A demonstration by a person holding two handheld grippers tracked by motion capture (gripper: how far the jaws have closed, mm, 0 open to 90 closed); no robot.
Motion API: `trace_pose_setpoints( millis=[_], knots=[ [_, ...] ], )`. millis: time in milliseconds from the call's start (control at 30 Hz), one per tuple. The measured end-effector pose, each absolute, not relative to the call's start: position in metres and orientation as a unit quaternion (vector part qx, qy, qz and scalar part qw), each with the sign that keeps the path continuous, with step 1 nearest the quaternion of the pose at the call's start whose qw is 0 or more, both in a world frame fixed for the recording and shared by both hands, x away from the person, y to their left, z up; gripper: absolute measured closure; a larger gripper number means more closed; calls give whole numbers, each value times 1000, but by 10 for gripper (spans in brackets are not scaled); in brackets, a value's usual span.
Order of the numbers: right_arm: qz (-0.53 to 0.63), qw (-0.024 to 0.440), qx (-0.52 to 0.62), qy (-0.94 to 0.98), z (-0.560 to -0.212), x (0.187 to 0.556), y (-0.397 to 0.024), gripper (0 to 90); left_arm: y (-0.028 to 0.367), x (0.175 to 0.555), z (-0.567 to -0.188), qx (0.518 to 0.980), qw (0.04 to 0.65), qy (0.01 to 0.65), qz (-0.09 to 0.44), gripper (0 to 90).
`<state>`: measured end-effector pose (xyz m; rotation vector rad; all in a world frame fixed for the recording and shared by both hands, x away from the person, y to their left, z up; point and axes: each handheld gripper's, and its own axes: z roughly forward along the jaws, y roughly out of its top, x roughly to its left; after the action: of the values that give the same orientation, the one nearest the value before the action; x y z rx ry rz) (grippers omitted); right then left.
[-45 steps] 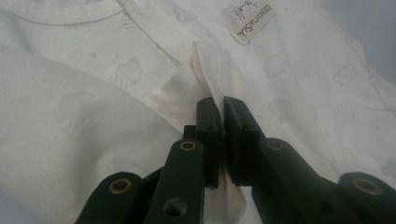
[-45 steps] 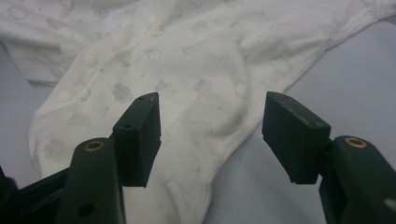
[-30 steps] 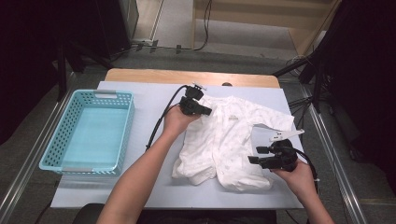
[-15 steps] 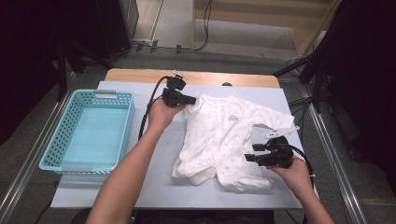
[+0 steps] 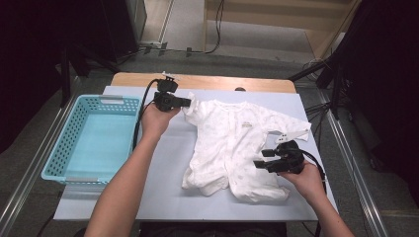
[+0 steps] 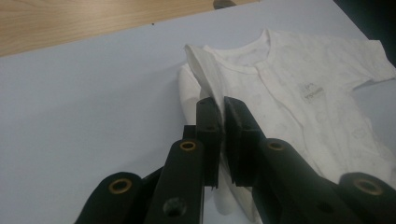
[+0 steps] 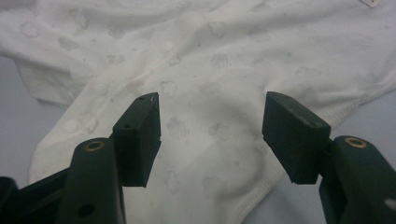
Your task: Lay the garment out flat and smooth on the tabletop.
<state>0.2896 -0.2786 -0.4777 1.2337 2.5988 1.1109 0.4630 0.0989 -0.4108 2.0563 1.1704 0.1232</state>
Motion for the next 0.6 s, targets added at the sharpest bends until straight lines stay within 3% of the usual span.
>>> trace_pose_setpoints(
  millis=[600],
  knots=[
    [360,23,380,852,-477,302,-264,357,142,458,-407,764,370,522,79,846]
  ],
)
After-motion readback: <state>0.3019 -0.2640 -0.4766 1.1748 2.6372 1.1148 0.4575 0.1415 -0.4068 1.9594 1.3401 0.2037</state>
